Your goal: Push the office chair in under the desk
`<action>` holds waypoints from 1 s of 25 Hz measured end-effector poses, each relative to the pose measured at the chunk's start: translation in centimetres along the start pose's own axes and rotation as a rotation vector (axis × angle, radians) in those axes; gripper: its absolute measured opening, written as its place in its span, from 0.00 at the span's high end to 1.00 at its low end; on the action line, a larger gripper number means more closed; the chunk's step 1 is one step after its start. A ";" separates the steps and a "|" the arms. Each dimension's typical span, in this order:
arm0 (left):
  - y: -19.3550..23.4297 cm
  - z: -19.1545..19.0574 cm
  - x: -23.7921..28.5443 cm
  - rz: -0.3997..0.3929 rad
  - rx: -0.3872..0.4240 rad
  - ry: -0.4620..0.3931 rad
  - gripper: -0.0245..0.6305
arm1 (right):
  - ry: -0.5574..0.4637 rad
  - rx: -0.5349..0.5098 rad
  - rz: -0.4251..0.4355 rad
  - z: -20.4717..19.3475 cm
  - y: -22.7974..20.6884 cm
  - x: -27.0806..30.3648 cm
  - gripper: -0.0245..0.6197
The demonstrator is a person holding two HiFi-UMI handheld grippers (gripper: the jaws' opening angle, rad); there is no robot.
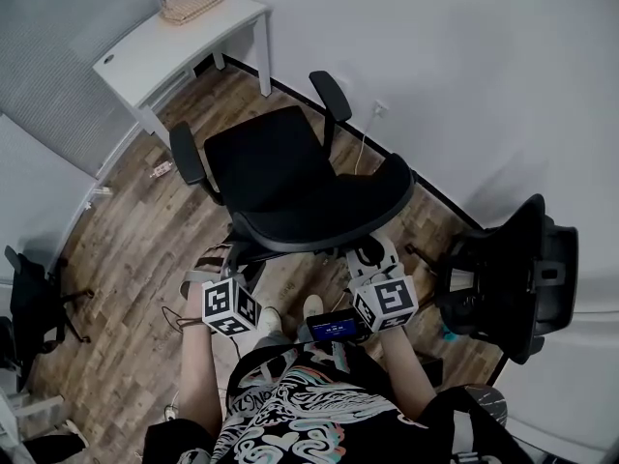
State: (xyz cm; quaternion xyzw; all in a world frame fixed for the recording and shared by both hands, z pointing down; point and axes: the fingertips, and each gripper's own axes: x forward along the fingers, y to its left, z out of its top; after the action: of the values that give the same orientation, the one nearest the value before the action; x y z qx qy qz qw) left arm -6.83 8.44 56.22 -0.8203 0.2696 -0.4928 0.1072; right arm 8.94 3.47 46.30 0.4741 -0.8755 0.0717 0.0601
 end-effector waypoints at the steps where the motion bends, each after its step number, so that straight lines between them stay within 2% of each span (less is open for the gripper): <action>1: 0.0 0.0 0.0 0.000 0.000 -0.001 0.73 | 0.000 0.002 -0.002 0.0 0.0 0.1 0.85; 7: 0.0 0.1 0.1 0.004 -0.001 -0.013 0.73 | 0.003 -0.029 -0.004 0.0 -0.1 0.2 0.86; 12: 0.0 0.3 0.2 0.006 -0.011 -0.053 0.73 | -0.015 -0.065 0.030 0.1 0.0 0.3 0.86; 25: 0.3 0.1 0.1 0.012 -0.005 -0.080 0.73 | -0.063 -0.066 0.082 0.3 0.3 0.8 0.87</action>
State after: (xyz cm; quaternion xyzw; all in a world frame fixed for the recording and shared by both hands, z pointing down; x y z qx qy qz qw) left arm -6.76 8.10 56.11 -0.8380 0.2716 -0.4581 0.1187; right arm 8.21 2.94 46.15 0.4375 -0.8976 0.0304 0.0452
